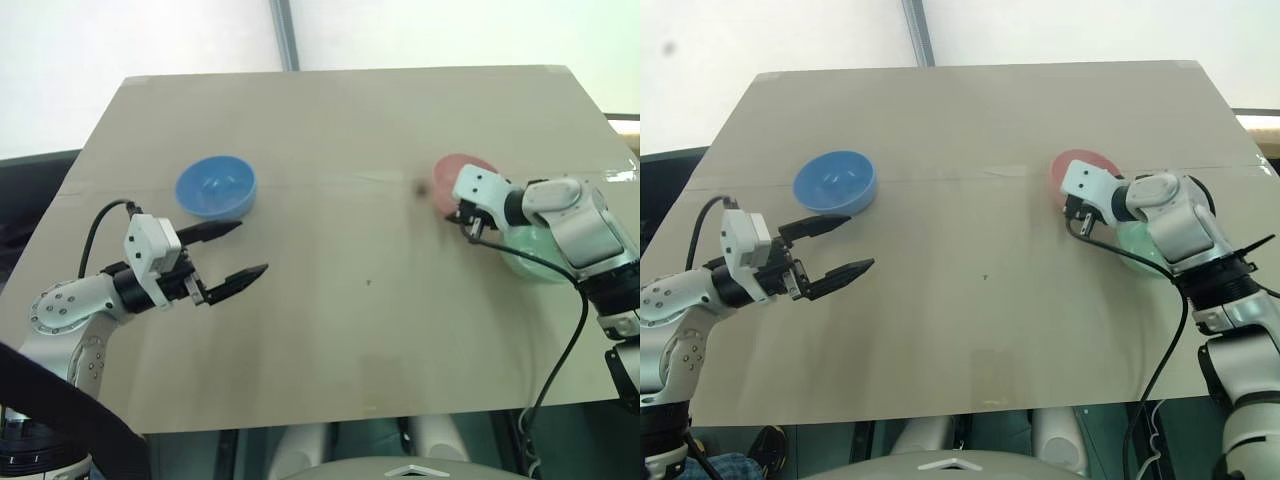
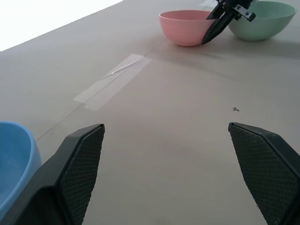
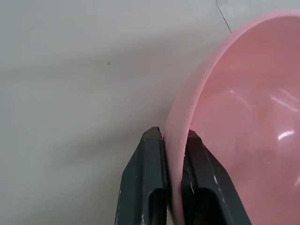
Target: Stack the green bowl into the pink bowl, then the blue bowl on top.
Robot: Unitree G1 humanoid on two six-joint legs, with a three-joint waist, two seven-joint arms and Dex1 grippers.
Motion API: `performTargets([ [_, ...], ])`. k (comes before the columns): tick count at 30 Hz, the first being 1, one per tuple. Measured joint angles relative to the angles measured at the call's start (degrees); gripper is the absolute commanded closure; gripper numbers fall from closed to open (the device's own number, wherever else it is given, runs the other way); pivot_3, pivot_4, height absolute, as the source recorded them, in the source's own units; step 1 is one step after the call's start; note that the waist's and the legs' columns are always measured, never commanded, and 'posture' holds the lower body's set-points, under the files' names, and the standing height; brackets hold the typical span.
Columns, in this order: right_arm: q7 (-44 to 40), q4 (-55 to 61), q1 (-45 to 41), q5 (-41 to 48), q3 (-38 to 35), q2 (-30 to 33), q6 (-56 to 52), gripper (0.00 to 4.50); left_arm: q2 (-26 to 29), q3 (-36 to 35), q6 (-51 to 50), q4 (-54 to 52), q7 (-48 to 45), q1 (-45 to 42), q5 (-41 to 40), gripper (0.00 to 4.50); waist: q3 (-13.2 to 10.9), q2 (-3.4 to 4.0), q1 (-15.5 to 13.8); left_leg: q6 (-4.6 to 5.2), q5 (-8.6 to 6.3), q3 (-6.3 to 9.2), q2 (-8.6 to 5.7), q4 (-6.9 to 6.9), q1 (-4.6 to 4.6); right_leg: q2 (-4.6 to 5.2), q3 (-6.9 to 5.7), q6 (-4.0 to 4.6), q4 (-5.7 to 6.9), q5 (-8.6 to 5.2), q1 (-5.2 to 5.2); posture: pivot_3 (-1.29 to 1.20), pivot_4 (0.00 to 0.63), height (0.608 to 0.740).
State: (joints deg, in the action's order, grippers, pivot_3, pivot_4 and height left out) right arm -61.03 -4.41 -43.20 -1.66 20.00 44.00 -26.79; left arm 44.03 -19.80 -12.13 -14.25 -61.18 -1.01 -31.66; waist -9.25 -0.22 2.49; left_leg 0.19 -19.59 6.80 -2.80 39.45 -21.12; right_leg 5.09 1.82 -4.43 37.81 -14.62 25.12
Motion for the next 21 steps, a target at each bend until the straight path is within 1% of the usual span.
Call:
performTargets([
  [2, -2.8, 6.9, 2.0, 2.1, 0.1, 0.1, 0.1, 4.41, 0.0, 0.1, 0.1, 0.2, 0.0, -0.1, 0.0, 0.00, 0.0, 0.00, 0.0, 0.00, 0.00, 0.00, 0.01, 0.00, -0.03, 0.01, -0.07, 0.00, 0.00, 0.00, 0.05, 0.00, 0.150, 0.740],
  [3, -3.8, 13.2, 3.7, 3.0, 0.2, 0.3, -1.7, 4.41, 0.0, 0.2, 0.1, 0.3, -0.1, -0.2, 0.0, 0.00, 0.0, 0.00, 0.0, 0.00, 0.00, 0.00, 0.00, 0.01, -0.09, 0.05, -0.08, 0.00, 0.04, 0.00, 0.10, 0.00, 0.150, 0.740],
  [4, -4.0, 15.3, 4.1, 3.3, 0.4, 0.3, -2.2, 4.41, 0.0, 0.2, 0.2, 0.4, 0.0, -0.3, 0.1, 0.00, 0.0, 0.00, 0.0, 0.00, 0.00, 0.00, 0.00, 0.04, -0.08, 0.05, -0.10, 0.00, 0.05, 0.00, 0.10, 0.00, 0.150, 0.740],
  [7, -5.2, 28.5, 6.2, 3.7, 2.7, 1.5, -7.1, 4.41, 0.0, 0.6, 0.2, 1.2, -0.1, -1.2, 0.2, 0.00, 0.0, -0.01, -0.2, 0.00, 0.00, 0.08, -0.02, 0.14, -0.12, 0.07, -0.19, 0.00, 0.10, 0.00, 0.10, 0.00, 0.150, 0.740],
  [11, -4.9, 37.4, 6.4, 2.4, 6.7, 1.5, -10.9, 4.41, 0.0, 1.5, 0.3, 2.0, -0.4, -2.1, 0.6, 0.00, 0.0, -0.01, -0.2, 0.00, 0.00, 0.13, -0.04, 0.36, -0.12, 0.07, -0.23, 0.00, 0.18, 0.01, 0.00, 0.00, 0.150, 0.740],
  [14, -4.0, 40.4, 6.6, 1.8, 8.5, 1.1, -13.3, 4.41, 0.0, 2.4, 0.4, 3.0, -0.5, -2.5, 1.2, 0.00, 0.0, -0.02, -0.3, 0.00, 0.00, 0.18, -0.05, 0.42, -0.11, 0.06, -0.28, 0.00, 0.19, 0.01, -0.04, 0.00, 0.150, 0.740],
  [20, -1.9, 40.7, 5.4, 0.2, 10.8, -1.6, -16.0, 4.41, 0.0, 2.5, 0.5, 3.5, -1.0, -3.3, 1.2, 0.00, 0.0, -0.02, -0.2, 0.00, 0.00, 0.19, -0.05, 0.47, -0.13, 0.06, -0.29, 0.00, 0.23, 0.02, -0.04, 0.00, 0.150, 0.740],
  [21, -1.5, 40.7, 5.4, 0.1, 11.0, -2.0, -16.9, 4.02, 0.0, 2.5, 0.4, 3.5, -1.0, -3.3, 1.2, 0.00, 0.0, -0.02, -0.2, 0.00, 0.00, 0.20, -0.06, 0.48, -0.13, 0.06, -0.30, 0.00, 0.22, 0.02, -0.05, 0.00, 0.150, 0.740],
])
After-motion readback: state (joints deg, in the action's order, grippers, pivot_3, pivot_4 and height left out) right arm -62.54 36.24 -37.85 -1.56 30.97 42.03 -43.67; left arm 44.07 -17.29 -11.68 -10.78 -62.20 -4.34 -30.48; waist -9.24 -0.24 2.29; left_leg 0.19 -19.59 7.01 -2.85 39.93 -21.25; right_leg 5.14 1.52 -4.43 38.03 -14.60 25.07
